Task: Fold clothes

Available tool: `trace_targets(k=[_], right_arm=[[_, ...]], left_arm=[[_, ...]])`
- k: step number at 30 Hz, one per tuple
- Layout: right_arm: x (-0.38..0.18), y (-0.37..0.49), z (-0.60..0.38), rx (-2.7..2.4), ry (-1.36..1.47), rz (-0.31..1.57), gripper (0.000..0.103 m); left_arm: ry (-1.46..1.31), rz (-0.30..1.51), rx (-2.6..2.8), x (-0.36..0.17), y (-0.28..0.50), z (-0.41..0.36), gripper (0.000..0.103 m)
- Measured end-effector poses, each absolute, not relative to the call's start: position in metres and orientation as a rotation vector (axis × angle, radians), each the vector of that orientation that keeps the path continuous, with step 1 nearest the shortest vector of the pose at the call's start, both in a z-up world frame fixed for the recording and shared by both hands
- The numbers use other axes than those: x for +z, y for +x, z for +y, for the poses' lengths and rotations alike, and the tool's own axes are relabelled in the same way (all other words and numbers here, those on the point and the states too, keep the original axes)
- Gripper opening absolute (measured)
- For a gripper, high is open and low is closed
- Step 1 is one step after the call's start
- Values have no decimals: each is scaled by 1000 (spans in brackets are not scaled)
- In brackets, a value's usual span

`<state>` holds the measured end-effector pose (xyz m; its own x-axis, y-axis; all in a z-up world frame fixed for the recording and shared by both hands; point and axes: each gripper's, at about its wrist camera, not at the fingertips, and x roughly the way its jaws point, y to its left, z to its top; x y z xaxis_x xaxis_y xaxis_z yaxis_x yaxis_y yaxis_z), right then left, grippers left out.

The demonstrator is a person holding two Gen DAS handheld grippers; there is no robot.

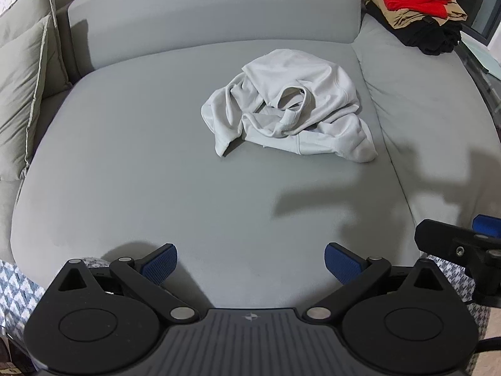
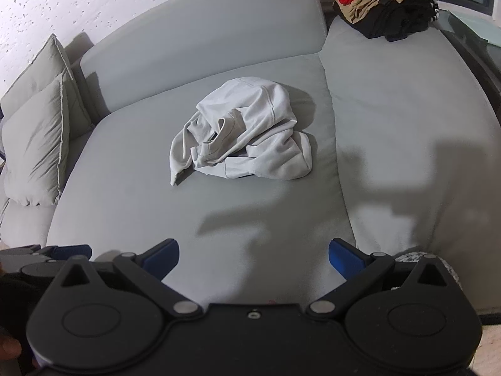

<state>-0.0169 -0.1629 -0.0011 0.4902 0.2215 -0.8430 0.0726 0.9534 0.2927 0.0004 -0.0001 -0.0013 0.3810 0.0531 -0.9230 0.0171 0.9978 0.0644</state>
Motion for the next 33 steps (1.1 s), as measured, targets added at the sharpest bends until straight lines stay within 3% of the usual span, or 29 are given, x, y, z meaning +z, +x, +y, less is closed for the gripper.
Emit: trace_targets(k=[33], right_arm=[[0, -19, -161, 98, 307, 1062, 103]], left_arm=[[47, 1175, 20, -4, -2, 2, 102]])
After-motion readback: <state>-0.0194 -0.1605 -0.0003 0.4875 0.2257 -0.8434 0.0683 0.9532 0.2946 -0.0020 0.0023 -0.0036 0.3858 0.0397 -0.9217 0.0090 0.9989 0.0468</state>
